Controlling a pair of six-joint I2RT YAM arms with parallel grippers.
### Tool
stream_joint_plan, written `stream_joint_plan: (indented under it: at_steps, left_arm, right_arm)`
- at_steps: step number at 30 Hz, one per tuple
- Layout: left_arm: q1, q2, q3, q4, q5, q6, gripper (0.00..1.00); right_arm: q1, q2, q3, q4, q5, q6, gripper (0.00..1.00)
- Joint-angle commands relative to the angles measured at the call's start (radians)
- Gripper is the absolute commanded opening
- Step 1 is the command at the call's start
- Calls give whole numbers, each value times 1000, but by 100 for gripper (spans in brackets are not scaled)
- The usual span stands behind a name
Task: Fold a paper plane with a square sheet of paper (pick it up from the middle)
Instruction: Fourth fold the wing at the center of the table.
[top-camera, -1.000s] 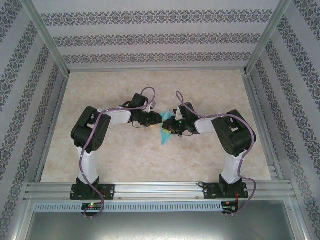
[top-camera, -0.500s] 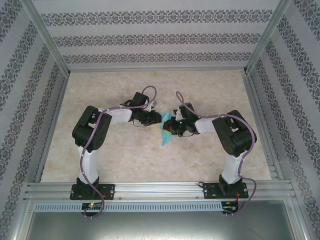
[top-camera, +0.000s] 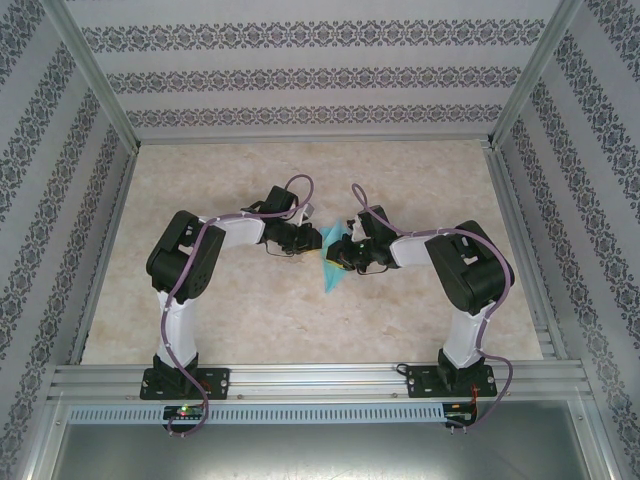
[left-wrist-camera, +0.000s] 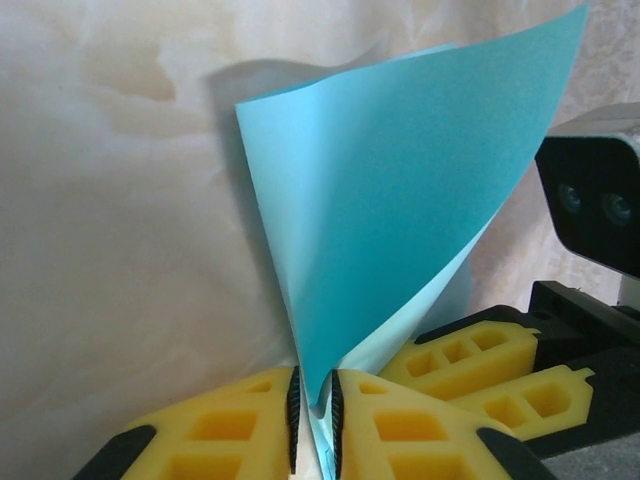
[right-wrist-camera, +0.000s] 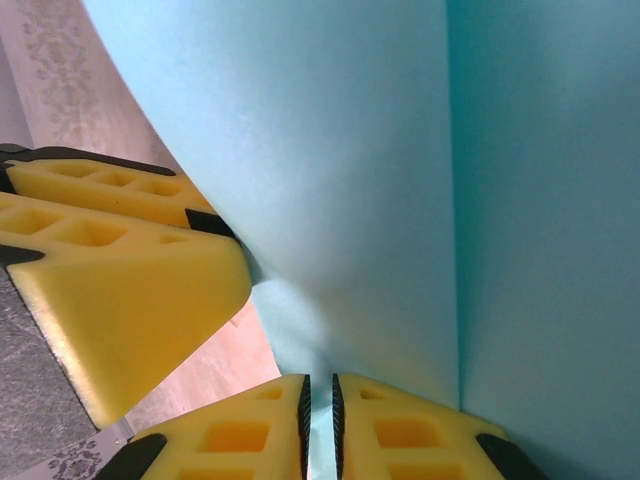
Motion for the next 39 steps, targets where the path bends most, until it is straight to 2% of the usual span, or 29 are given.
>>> stream_joint_plan:
  at_steps: [1,9,19,31,39]
  left_arm:
    - [5,14,24,24,32,-6,18]
    - [4,21,29,32,42,-8,14]
    - [4,33,39,40,60,-2,2]
    - [3,43,52,26,72,22,1]
    - [4,44,63,-1,74,48,1]
  right_arm:
    - [10,-25,-7,-19,16,-22,16]
    - [10,-34,-10,-20,17,-25,16]
    - [12,-78,-8,-55,37,-41,20]
    - [-31,-147,48,-263,158,-175,23]
    - [-80,-106,109,-276,156,-219,22]
